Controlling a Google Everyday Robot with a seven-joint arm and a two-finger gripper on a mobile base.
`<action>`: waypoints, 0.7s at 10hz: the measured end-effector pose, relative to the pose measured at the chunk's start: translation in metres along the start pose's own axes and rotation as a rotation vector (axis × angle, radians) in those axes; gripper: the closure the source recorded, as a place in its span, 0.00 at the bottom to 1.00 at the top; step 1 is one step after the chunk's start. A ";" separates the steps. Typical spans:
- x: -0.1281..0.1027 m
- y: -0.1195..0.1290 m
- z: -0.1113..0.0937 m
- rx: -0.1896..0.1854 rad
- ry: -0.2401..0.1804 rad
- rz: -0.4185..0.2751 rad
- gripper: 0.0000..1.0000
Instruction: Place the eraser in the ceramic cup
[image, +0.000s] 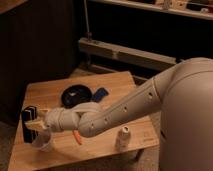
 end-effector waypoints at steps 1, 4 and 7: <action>-0.003 0.001 0.000 0.000 -0.001 0.006 0.84; -0.011 0.002 0.000 -0.002 0.000 0.024 0.84; -0.015 0.006 -0.002 -0.015 0.008 0.054 0.80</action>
